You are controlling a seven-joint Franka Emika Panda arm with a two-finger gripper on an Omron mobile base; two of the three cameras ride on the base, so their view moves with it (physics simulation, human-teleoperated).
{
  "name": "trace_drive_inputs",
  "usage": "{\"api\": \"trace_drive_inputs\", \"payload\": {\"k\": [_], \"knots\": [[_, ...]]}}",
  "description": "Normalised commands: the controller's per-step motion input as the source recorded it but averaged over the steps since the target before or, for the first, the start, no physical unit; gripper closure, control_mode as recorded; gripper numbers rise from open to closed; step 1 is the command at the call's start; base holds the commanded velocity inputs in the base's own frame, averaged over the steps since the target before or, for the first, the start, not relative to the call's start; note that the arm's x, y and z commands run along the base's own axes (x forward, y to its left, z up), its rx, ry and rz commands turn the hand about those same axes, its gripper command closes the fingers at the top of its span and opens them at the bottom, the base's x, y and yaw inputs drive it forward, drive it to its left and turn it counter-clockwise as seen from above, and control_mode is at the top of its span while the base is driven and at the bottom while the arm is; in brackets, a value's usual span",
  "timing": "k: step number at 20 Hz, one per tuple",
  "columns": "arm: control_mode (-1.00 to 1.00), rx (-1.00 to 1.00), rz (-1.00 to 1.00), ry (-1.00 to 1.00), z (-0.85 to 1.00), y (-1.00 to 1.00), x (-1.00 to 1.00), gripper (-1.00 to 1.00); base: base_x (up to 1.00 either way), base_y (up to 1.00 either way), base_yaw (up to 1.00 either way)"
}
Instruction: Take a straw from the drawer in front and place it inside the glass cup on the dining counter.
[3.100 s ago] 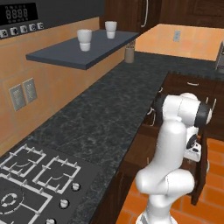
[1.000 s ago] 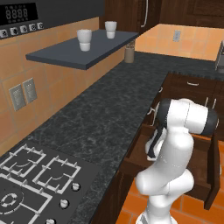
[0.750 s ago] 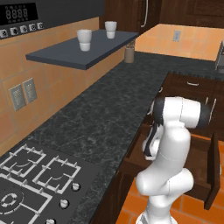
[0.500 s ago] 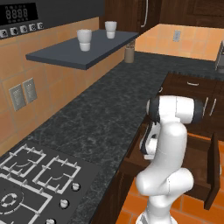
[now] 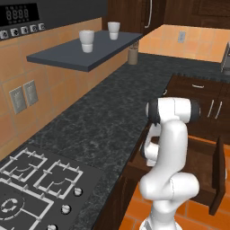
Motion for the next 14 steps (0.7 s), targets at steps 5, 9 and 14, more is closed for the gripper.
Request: {"api": "trace_drive_inputs", "payload": {"k": [5,9,14], "knots": [[-1.0,0.02,0.0,0.0,-0.41,-0.07,0.03,1.0,0.0,0.0,0.0],[-1.0,0.02,0.0,0.0,-0.29,-0.21,0.0,1.0,0.0,0.0,0.0],[-1.0,0.0,0.0,0.0,-0.25,-0.19,0.0,1.0,0.0,0.0,0.0]]}}
